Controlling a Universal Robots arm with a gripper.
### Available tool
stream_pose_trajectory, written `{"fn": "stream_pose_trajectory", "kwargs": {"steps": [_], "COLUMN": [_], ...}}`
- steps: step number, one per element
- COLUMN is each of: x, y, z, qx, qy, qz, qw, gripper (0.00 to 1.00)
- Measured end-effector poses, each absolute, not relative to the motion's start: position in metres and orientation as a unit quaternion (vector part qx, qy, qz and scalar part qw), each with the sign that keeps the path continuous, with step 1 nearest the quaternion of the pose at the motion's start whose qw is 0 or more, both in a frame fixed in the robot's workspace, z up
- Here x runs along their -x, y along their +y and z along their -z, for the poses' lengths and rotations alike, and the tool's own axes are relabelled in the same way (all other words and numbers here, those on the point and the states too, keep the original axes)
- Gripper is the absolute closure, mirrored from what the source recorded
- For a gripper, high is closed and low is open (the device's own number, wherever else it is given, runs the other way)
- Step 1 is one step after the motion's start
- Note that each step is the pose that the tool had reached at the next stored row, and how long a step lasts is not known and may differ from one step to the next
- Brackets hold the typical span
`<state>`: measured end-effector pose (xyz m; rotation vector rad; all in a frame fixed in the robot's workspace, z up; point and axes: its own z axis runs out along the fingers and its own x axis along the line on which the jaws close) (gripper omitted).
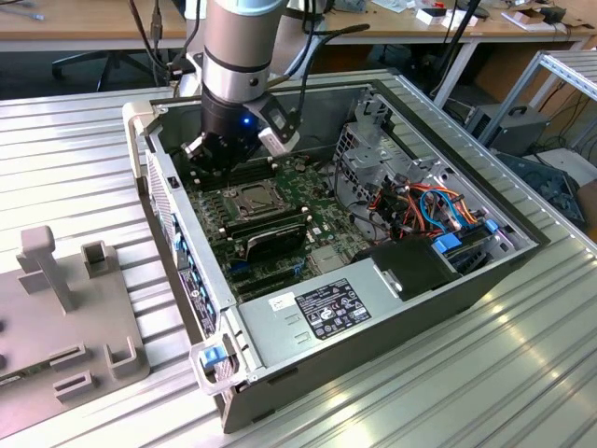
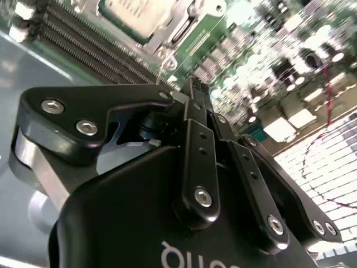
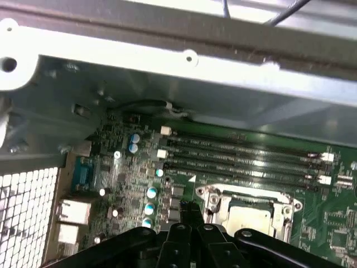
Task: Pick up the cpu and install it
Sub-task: 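Install the first cpu locking lever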
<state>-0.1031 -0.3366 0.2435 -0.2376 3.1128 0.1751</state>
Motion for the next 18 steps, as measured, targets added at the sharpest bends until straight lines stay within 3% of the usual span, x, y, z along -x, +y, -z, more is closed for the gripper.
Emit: {"fn": "stream_pose_trajectory", "kwargs": {"steps": [9, 18], "x": [0.103, 0.081], "y": [-0.337, -0.337], "z": [-0.243, -0.243], "qx": [0.076, 0.076], "qy": [0.993, 0.993], "qz": [-0.094, -0.094], "qw": [0.012, 0.012], "gripper": [0.89, 0.89]}}
